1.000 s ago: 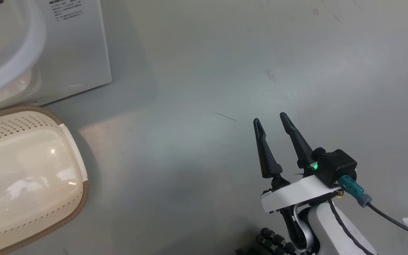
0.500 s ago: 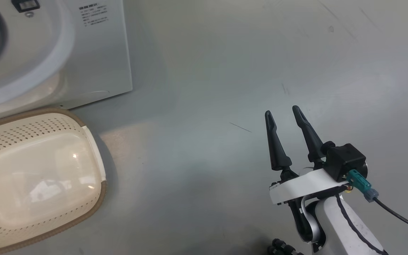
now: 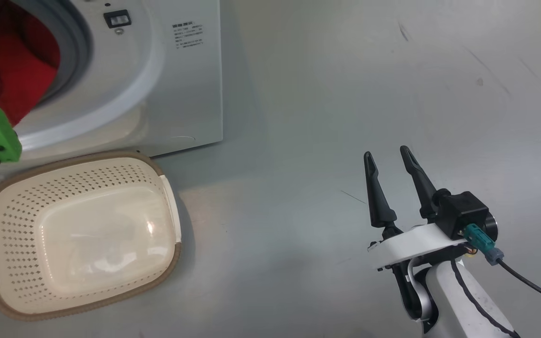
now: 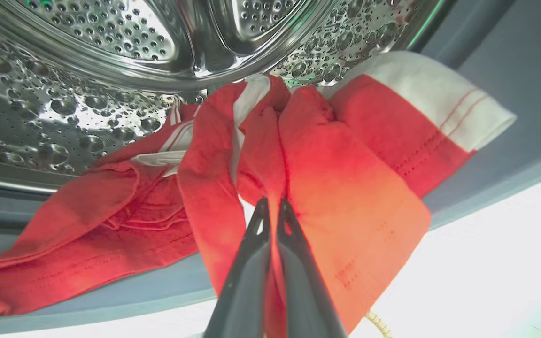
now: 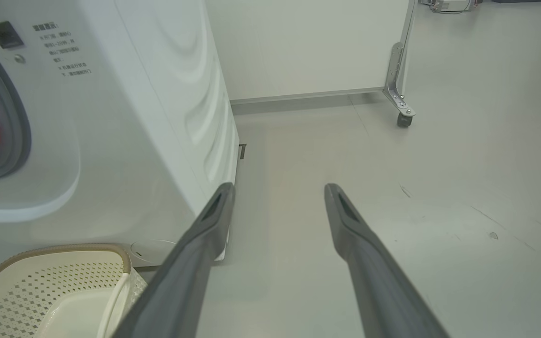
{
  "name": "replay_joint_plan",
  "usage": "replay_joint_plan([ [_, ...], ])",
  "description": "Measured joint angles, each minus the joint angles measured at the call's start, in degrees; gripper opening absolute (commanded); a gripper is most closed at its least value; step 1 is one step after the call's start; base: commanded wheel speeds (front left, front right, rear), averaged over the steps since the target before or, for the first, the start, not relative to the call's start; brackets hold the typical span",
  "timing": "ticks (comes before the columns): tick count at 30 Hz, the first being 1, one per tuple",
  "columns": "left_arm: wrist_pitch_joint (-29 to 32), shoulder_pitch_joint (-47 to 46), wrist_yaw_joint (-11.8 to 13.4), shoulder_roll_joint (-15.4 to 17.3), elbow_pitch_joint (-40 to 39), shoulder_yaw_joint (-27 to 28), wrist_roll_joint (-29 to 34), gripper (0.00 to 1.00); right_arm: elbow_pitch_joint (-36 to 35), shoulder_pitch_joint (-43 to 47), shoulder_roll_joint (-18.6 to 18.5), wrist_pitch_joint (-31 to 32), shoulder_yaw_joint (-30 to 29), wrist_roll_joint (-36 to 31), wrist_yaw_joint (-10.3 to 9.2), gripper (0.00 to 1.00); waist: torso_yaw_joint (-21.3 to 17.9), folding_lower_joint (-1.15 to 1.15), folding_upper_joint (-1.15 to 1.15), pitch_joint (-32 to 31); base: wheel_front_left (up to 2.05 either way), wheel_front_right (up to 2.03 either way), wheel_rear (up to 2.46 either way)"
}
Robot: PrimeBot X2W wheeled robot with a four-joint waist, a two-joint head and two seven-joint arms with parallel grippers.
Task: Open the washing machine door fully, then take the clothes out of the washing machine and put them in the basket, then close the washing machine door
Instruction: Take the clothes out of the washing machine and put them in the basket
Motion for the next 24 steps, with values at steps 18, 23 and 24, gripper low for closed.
replay_joint_plan([
  [18, -8.5, 10.2, 0.0, -2.6, -2.8, -8.5, -1.0, 0.00, 3.6, 2.8, -1.3, -0.3, -1.9, -0.3, 2.03, 1.00, 8.1, 0.00, 0.00, -9.0, 0.00, 0.00, 0.00],
  [23, -10.7, 13.1, 0.0, -2.7, -4.1, -9.9, -2.2, 0.00, 4.4, 4.1, -1.4, -0.3, -2.6, -0.3, 2.45, 1.00, 9.8, 0.00, 0.00, -11.6, 0.00, 0.00, 0.00],
  [24, -11.0, 13.7, 0.0, -2.7, -4.3, -10.2, -2.2, 0.00, 4.6, 4.3, -1.5, -0.3, -2.8, -0.3, 2.60, 1.00, 10.1, 0.00, 0.00, -12.2, 0.00, 0.00, 0.00],
])
